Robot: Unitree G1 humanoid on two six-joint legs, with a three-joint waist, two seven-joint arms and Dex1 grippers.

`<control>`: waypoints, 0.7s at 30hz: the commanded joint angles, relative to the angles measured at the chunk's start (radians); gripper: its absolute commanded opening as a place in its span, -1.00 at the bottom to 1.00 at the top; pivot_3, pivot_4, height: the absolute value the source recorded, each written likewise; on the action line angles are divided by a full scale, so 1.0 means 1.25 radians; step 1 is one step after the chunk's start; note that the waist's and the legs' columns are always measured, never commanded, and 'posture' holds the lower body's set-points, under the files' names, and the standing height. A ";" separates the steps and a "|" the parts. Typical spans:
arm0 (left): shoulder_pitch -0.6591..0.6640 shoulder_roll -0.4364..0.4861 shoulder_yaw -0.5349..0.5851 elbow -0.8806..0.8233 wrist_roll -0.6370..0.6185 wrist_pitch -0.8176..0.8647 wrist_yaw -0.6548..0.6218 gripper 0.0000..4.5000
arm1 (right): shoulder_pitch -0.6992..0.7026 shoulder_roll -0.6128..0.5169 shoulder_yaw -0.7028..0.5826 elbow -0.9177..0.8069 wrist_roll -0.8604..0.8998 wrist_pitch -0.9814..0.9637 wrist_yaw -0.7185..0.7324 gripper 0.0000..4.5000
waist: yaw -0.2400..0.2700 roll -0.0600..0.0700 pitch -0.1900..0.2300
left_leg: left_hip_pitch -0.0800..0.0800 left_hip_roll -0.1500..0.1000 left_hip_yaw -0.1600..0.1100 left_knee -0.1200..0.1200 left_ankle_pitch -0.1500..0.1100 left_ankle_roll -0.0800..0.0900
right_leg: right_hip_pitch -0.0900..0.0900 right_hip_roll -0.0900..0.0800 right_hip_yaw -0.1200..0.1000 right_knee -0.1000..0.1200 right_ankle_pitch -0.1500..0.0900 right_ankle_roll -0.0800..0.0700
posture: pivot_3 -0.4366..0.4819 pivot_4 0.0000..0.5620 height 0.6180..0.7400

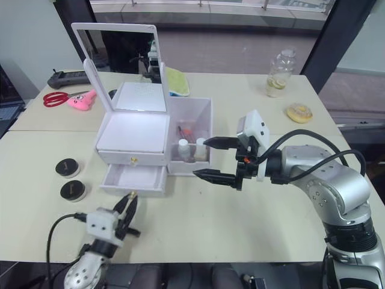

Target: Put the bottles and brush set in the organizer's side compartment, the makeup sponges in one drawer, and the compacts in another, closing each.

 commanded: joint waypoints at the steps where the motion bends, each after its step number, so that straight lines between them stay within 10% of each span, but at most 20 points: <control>1: 0.070 0.017 0.012 -0.078 -0.040 -0.002 -0.031 -0.76 | -0.008 -0.013 -0.027 -0.009 0.007 -0.004 0.004 1.00 | -0.001 0.000 0.000 | 0.000 0.000 0.000 0.000 0.000 0.000 | 0.000 0.000 0.000 -0.001 -0.001 -0.001 | -0.05 -0.47 1.00; 13: 0.111 0.037 0.028 -0.116 -0.075 0.025 -0.057 -0.76 | -0.011 -0.006 -0.018 0.005 -0.006 -0.017 0.007 1.00 | -0.003 0.000 0.000 | -0.001 0.000 0.001 0.000 0.000 0.000 | -0.001 0.000 0.001 -0.002 -0.002 -0.004 | -0.05 -0.47 1.00; 21: 0.135 0.062 0.050 -0.177 -0.113 0.044 -0.090 0.37 | -0.018 -0.004 -0.015 0.017 -0.013 -0.022 0.017 1.00 | -0.005 0.000 0.000 | -0.001 0.000 0.001 -0.001 0.000 0.000 | -0.001 0.000 0.001 -0.002 -0.002 -0.004 | -0.05 -0.47 1.00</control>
